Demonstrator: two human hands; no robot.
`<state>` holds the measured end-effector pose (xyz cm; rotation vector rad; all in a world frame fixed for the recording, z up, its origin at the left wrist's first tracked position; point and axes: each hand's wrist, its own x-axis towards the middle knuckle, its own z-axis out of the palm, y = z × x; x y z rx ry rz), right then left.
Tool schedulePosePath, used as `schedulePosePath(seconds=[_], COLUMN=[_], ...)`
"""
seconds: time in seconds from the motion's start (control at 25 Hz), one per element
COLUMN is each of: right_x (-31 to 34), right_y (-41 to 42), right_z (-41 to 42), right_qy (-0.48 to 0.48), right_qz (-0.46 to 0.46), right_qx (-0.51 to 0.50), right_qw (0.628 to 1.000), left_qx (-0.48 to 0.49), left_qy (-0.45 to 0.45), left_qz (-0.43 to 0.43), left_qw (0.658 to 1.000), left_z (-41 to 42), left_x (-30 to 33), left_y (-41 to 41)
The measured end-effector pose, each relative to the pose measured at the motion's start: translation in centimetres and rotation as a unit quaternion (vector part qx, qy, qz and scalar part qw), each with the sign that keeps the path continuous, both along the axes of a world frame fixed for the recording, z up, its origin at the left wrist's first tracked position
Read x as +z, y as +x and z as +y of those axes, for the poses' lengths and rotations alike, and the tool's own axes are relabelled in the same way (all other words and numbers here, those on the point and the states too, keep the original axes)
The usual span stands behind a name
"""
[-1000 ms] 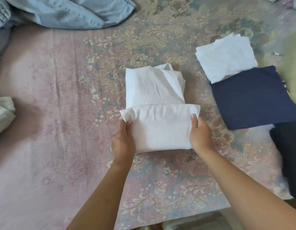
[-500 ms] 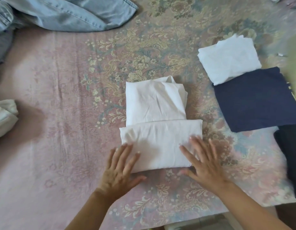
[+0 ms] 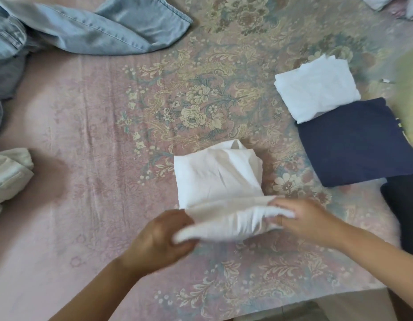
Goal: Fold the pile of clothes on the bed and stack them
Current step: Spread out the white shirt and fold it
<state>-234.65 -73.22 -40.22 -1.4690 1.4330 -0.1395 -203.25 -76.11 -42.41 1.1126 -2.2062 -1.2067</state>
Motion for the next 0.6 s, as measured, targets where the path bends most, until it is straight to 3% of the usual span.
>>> schedulePosePath(seconds=[0.04, 0.12, 0.24, 0.32, 0.36, 0.4, 0.52, 0.6], right_x=[0.4, -0.4, -3.5, -4.7, -4.8, -4.7, -4.1, -4.6], right_y=[0.4, 1.0, 3.1, 3.9, 4.1, 4.2, 5.1, 5.4], right_z=[-1.4, -4.0, -5.1, -4.6, -4.3, -3.8, -3.4, -4.2], right_qy=[-0.028, -0.051, 0.011, -0.009, -0.029, -0.052, -0.139, -0.166], right_qz=[-0.050, -0.084, -0.044, -0.045, -0.034, -0.028, -0.023, 0.027], right_qx=[-0.138, -0.347, -0.360, -0.404, -0.415, -0.417, -0.425, -0.423], right_qw=[0.989, 0.933, 0.932, 0.913, 0.909, 0.907, 0.894, 0.890], left_qx=[0.117, 0.336, 0.474, 0.549, 0.564, 0.559, 0.468, 0.434], left_qy=[0.107, 0.224, 0.288, 0.316, 0.320, 0.307, 0.215, 0.157], left_qz=[0.065, 0.168, 0.187, 0.240, 0.249, 0.245, 0.161, 0.145], left_qw=[0.985, 0.899, 0.811, 0.736, 0.720, 0.730, 0.842, 0.875], left_z=[-1.3, -3.6, -4.6, -3.8, -2.7, -1.3, 1.7, 0.0], left_x=[0.6, 0.1, -2.3, -2.5, -2.4, -2.1, -0.8, -1.0], left_y=[-0.8, -2.8, -5.0, -5.7, -5.8, -5.9, -6.3, -6.3])
